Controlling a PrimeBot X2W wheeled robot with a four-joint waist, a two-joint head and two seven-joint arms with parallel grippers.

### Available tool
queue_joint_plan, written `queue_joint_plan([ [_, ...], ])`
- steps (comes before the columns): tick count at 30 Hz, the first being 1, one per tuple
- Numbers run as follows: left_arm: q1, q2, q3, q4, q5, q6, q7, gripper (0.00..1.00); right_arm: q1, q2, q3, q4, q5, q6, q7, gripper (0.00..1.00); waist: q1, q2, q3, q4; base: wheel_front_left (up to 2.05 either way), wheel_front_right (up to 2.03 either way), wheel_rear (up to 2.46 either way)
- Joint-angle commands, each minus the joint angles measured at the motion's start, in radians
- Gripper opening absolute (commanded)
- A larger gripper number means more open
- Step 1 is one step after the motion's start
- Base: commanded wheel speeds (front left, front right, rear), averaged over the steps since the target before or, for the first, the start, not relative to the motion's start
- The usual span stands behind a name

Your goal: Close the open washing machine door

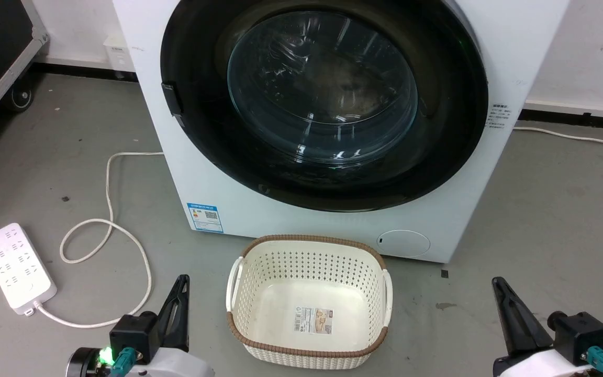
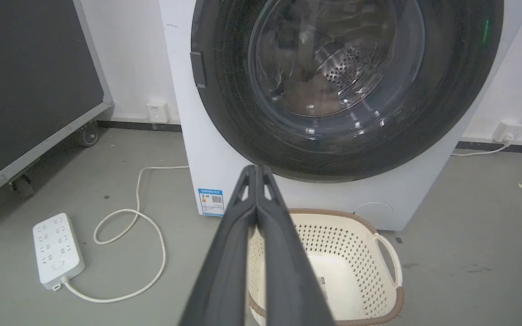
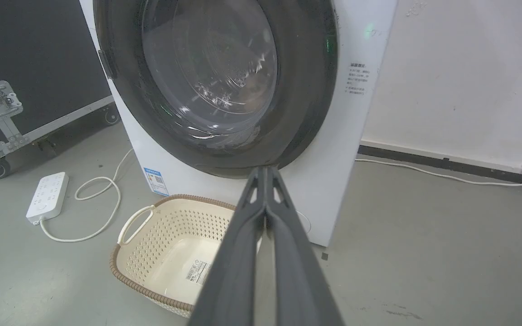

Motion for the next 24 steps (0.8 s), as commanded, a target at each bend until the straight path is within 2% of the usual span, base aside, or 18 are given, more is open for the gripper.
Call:
queue_joint_plan([
  [1, -0.007, -0.001, 0.004, -0.007, 0.007, 0.006, 0.004, 0.00, -0.015, 0.002, 0.003, -0.009, -0.009, 0.000, 0.005, 0.00, 0.0000, 0.0000, 0.000, 0.000, 0.00, 0.00, 0.00],
  [24, -0.010, -0.005, 0.019, -0.042, 0.033, 0.017, 0.055, 0.00, -0.028, 0.002, 0.018, -0.034, -0.023, 0.000, 0.053, 0.00, 0.0000, 0.0000, 0.002, -0.002, 0.00, 0.00, 0.00],
])
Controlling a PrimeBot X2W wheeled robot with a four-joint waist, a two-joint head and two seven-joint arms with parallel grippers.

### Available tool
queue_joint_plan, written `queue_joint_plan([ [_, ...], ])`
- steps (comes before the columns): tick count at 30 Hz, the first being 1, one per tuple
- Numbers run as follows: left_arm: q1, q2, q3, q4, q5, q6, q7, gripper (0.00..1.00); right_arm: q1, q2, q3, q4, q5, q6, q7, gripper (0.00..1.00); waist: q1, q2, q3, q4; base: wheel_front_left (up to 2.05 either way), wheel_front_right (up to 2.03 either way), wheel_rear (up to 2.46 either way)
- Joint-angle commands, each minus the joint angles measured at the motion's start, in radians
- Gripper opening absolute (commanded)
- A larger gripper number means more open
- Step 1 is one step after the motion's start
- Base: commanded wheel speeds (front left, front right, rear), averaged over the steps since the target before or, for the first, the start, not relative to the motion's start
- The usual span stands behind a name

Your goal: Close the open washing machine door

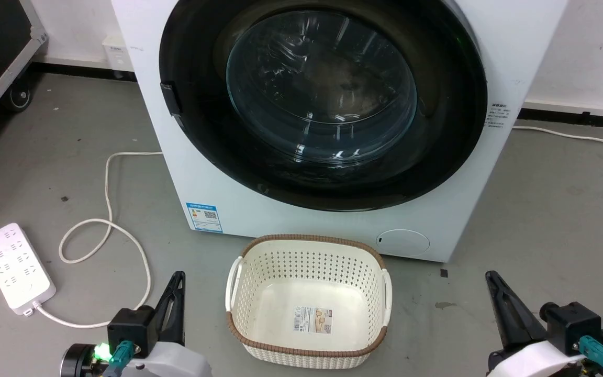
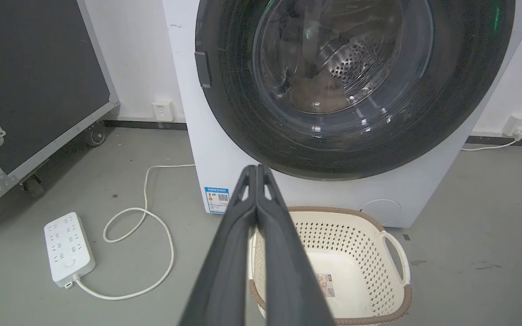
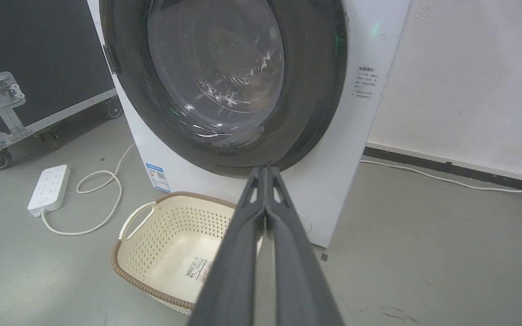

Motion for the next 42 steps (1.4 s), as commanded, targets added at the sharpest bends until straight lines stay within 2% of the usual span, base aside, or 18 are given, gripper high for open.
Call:
queue_joint_plan([
  [1, -0.010, -0.001, 0.003, -0.008, 0.008, 0.005, 0.005, 0.00, -0.012, 0.003, 0.002, -0.008, -0.007, 0.000, 0.009, 0.00, 0.0000, 0.0000, 0.000, 0.000, 0.00, 0.00, 0.00],
  [42, -0.016, -0.007, 0.029, -0.069, 0.052, 0.024, 0.093, 0.00, -0.034, 0.004, 0.028, -0.051, -0.032, -0.001, 0.092, 0.00, 0.0000, 0.0000, 0.003, -0.004, 0.00, 0.00, 0.00],
])
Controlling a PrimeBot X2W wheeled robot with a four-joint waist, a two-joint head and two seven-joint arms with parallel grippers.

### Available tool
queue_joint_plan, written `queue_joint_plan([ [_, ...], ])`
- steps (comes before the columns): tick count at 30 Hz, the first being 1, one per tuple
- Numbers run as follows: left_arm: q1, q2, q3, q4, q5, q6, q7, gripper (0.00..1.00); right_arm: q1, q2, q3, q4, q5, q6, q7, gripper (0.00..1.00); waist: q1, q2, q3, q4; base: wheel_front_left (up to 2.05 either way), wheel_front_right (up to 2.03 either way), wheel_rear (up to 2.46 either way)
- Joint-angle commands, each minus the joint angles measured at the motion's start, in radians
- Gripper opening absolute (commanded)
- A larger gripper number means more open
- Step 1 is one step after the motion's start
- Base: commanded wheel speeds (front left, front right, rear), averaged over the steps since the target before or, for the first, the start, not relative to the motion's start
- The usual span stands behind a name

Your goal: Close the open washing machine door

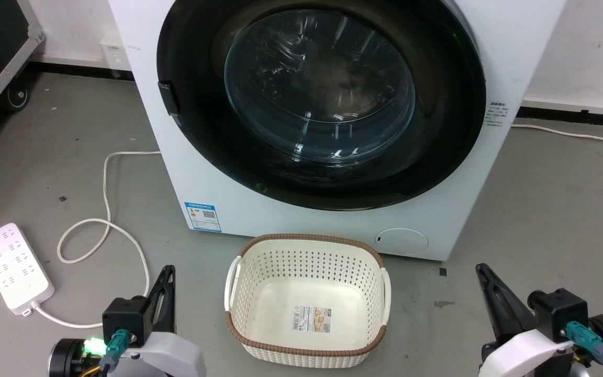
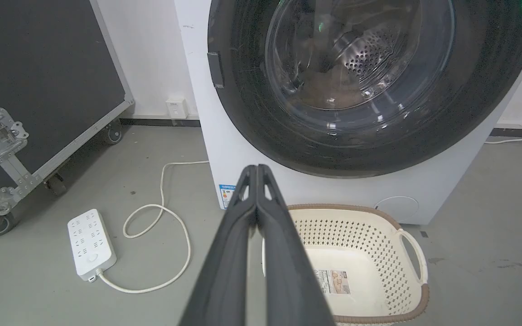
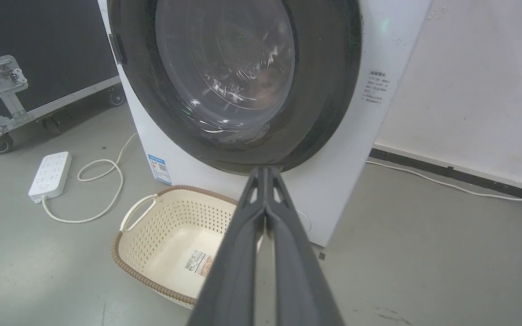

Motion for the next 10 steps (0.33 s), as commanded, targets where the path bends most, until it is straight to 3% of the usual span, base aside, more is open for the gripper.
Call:
queue_joint_plan([
  [1, -0.014, -0.002, 0.005, -0.009, 0.009, 0.005, 0.006, 0.00, -0.014, 0.004, 0.002, -0.011, -0.007, -0.001, 0.006, 0.00, 0.0000, -0.0001, 0.000, 0.000, 0.00, 0.00, 0.00],
  [10, -0.015, -0.002, 0.006, -0.011, 0.010, 0.005, 0.009, 0.00, -0.015, 0.004, 0.003, -0.012, -0.008, -0.001, 0.009, 0.00, 0.0000, -0.0001, 0.000, 0.000, 0.00, 0.00, 0.00],
])
